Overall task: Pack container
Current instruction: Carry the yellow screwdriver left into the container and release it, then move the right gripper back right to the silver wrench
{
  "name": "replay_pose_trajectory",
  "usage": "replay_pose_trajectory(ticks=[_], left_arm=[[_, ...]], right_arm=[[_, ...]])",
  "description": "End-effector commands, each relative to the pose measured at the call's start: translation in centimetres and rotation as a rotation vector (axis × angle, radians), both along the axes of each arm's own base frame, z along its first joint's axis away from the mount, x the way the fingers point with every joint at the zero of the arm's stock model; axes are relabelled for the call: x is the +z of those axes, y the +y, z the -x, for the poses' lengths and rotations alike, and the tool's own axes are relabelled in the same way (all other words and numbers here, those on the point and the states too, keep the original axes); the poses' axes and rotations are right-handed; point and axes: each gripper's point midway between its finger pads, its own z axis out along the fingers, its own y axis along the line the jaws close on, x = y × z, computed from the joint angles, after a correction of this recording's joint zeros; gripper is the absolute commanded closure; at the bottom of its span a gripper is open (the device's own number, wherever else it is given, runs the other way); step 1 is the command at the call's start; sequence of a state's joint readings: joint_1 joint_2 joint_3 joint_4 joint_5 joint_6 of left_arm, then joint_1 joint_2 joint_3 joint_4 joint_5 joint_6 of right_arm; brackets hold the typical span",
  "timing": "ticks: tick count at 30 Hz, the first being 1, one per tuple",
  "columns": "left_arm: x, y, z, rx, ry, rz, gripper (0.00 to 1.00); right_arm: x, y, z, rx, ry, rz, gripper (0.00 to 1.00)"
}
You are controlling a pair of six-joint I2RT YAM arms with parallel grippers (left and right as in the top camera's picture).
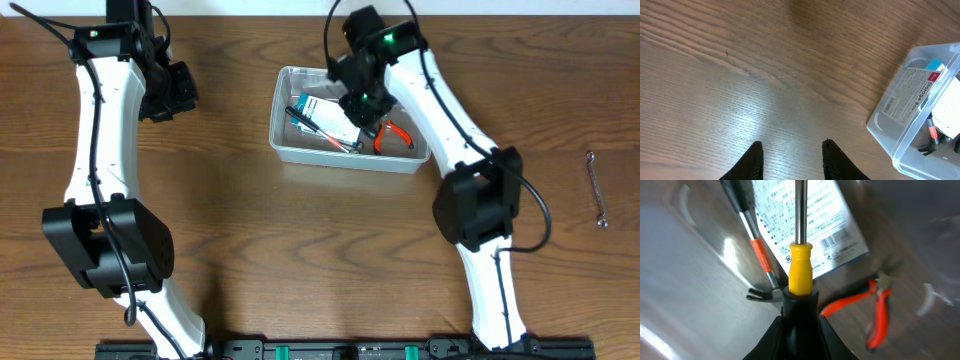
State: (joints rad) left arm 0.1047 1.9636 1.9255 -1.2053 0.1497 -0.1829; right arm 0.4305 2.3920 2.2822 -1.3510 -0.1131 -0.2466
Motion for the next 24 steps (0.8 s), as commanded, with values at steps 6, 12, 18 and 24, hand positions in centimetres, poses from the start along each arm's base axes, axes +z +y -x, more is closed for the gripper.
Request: replay_pose_trajectory(ticks=[6,12,18,24], left_arm=[[-0.8,0.2,0.2,-0.003,0.026,-0.011,0.71],[-0.8,0.2,0.2,-0.003,0.025,-0.011,0.72],[-0.8,0.2,0.2,-0.003,0.025,-0.011,0.71],[-0.8,0.2,0.2,-0.003,0.025,-0.011,0.71]], right_arm=[[-2.2,-1.4,-0.5,-0.011,0.042,0.017,0.89],[-1.7,-2.8,-1.1,-0.038,0.037,0.014,0.53],[5.8,-4.0,-2.4,-0.071,-0.110,-0.029,0.52],[16.9,-11.8,-3.1,-0.347,-0.364,0.050,0.53]])
